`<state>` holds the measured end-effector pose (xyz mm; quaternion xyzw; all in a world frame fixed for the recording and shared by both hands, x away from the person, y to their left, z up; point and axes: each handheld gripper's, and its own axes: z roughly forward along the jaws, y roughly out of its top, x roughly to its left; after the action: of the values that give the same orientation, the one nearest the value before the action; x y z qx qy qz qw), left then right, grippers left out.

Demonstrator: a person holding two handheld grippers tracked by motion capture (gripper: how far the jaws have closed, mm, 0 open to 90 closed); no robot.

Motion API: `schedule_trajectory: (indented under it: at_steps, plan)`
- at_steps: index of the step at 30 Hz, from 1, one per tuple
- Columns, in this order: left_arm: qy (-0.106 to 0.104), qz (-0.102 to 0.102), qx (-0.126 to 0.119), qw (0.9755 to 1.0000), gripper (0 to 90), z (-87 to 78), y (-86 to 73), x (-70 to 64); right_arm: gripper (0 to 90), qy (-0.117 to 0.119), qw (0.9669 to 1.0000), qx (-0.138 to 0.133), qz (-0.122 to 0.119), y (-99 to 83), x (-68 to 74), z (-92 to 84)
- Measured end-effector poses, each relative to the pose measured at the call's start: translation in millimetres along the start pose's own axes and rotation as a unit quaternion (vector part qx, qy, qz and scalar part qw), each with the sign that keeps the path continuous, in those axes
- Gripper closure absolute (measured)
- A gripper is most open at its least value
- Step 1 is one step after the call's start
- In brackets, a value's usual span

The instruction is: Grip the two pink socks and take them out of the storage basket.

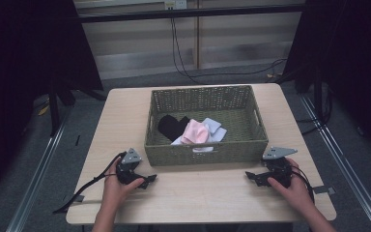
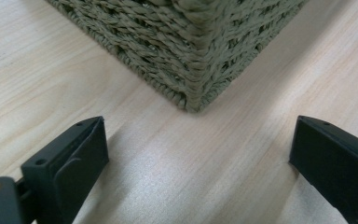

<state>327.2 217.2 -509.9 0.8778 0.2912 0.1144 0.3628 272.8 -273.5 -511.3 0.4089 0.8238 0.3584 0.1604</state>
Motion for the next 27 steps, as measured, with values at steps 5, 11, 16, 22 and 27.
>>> schedule_trajectory:
  at_steps: [5, 11, 16, 22, 27]
  plan:
    - [-0.015, 0.006, 0.0, 0.9999, 0.0, 0.9, 0.1, -2.5, 13.7, 0.0, 1.0, 0.0, 0.0, 0.0, -0.1, 0.0]
    - [-0.039, 0.011, 0.012, 0.9991, 17.8, -5.5, 5.1, -1.4, 13.7, 0.0, 1.0, 0.0, 0.0, 0.0, -0.1, 0.0]
    - [-0.057, 0.003, 0.024, 0.9981, 17.9, -14.5, 16.7, 0.4, 13.7, 0.0, 1.0, -0.001, 0.0, 0.0, -0.1, 0.1]
    - [-0.08, -0.01, 0.02, 0.9966, 19.6, -32.6, 42.5, 1.9, 13.7, 0.0, 1.0, 0.0, 0.0, 0.0, -0.1, 0.0]
    - [-0.089, -0.017, 0.03, 0.9955, 20.9, -41.6, 56.8, 3.1, 13.7, 0.0, 1.0, -0.001, 0.0, -0.1, 0.0, 0.0]
